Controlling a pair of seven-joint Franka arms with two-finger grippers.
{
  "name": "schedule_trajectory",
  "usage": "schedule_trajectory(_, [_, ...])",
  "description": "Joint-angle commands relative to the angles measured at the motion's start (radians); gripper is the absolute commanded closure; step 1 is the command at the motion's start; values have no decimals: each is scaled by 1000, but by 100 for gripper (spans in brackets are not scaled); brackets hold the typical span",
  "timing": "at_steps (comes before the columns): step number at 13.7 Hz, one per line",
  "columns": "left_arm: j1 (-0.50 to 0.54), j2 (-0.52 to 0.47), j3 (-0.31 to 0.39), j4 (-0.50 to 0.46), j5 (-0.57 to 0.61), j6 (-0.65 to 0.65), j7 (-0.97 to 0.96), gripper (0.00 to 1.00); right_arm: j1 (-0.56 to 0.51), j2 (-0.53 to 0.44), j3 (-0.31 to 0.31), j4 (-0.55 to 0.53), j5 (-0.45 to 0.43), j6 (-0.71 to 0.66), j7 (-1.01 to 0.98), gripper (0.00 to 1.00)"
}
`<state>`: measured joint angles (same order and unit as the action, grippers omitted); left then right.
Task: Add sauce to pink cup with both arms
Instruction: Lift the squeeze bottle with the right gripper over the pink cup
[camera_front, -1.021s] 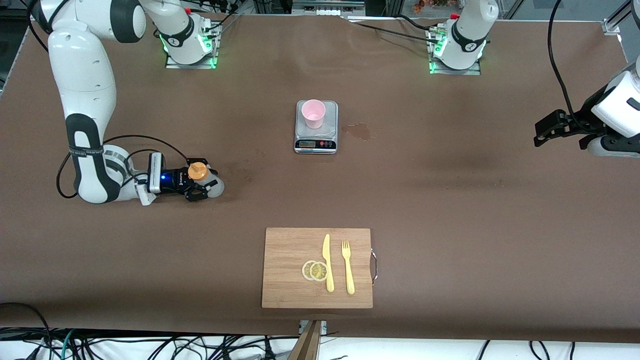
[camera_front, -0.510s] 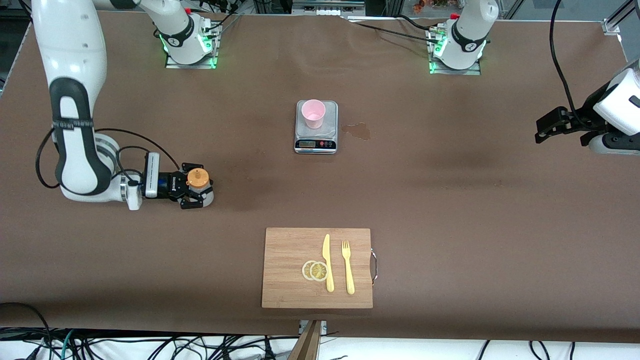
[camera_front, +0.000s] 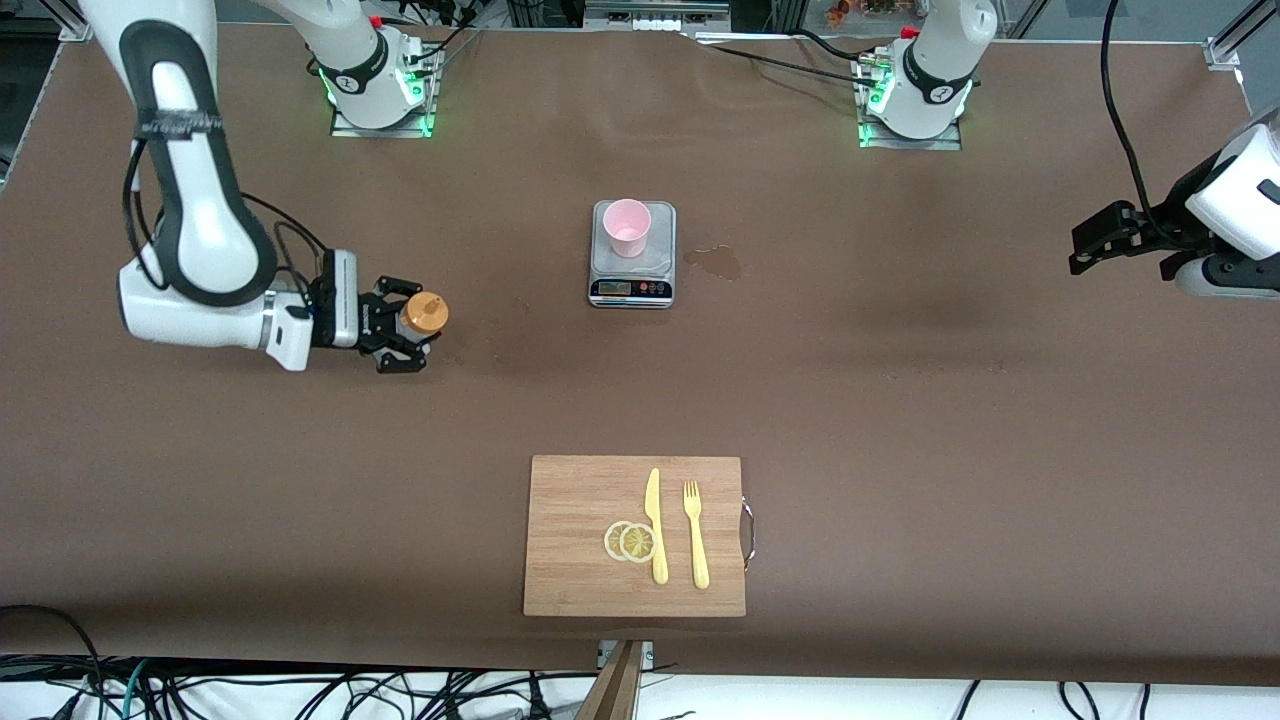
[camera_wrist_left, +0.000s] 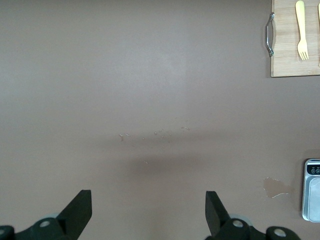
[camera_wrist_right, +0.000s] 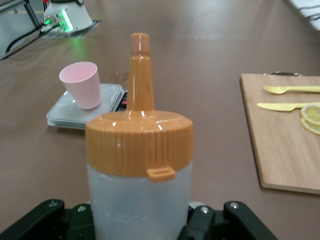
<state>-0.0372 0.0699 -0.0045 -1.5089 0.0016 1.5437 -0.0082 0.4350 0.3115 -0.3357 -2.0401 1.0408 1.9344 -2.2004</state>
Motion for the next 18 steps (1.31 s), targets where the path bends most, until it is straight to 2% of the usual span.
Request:
schedule_trajectory(1, [2,-7,-3,15,-3,-28,13,0,51,-129,18,-124,-88,104,115,86])
schedule_trajectory(4, [-10,-4,-2,15,-2,-28,4,0,103,-212,35,-209,-154,176,284,88])
schedule_trajectory(6, [-10,-5,0,15,-2,-30,5,0,131,-235,50,-221,-200,210,367,88])
schedule_trajectory(12, [-9,-7,-3,15,-1,-30,2,0,186,-252,122,-218,-361,274,611,88])
schedule_trajectory(15, [-10,-7,-9,15,-2,-45,2,0,257,-252,133,-215,-436,291,743,88])
schedule_trajectory(18, [-9,-7,-6,15,6,-45,4,0,280,-252,158,-210,-510,291,858,88])
